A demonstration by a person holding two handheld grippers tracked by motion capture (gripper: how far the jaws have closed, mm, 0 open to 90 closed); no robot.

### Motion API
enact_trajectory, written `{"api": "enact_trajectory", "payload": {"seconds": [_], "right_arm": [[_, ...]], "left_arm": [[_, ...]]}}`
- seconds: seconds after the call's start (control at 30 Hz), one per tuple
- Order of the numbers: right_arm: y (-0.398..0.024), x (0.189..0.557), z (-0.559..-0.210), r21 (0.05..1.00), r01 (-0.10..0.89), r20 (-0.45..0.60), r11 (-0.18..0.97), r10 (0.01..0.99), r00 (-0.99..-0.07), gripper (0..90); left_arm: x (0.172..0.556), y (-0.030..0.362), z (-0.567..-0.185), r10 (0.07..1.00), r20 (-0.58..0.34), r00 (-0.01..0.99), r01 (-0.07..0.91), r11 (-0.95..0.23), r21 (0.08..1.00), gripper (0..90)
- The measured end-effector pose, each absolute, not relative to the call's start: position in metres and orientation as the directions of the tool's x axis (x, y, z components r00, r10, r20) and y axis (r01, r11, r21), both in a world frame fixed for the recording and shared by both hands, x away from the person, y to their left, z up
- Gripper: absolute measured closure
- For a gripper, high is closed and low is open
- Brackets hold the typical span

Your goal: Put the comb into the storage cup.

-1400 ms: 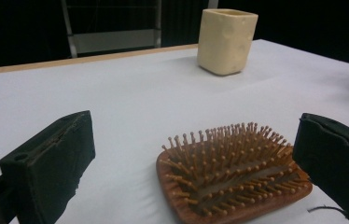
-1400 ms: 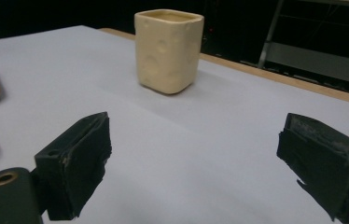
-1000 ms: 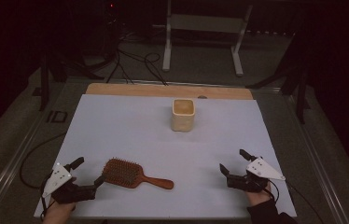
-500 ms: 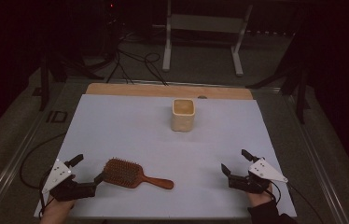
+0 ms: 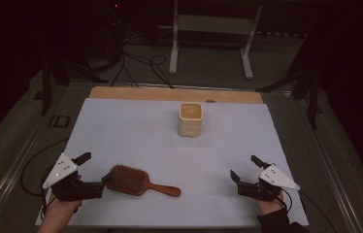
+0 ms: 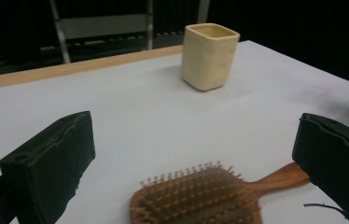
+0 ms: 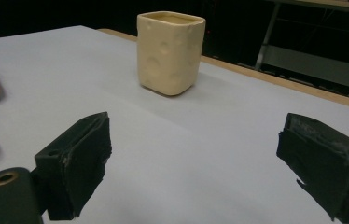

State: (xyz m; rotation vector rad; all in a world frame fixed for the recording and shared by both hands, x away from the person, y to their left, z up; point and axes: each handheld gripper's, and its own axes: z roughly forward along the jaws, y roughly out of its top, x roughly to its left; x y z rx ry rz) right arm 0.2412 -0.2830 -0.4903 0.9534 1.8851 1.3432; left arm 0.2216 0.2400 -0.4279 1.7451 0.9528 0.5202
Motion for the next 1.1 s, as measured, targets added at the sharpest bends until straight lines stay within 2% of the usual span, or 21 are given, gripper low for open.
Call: {"api": "enact_trajectory", "payload": {"seconds": [0.63, 1.1], "right_arm": [[-0.283, 0.243, -0.491, 0.958, 0.199, -0.064, 0.206, 0.830, -0.554, 9.1], [-0.282, 0.243, -0.491, 0.958, 0.200, -0.063, 0.208, 0.826, -0.560, 9.1]], "left_arm": [[0.241, 0.179, -0.405, 0.707, -0.079, 0.703, 0.365, -0.264, 0.893, 0.0], [0.246, 0.128, -0.413, 0.667, -0.086, 0.740, 0.370, -0.297, 0.880, 1.7]]}}
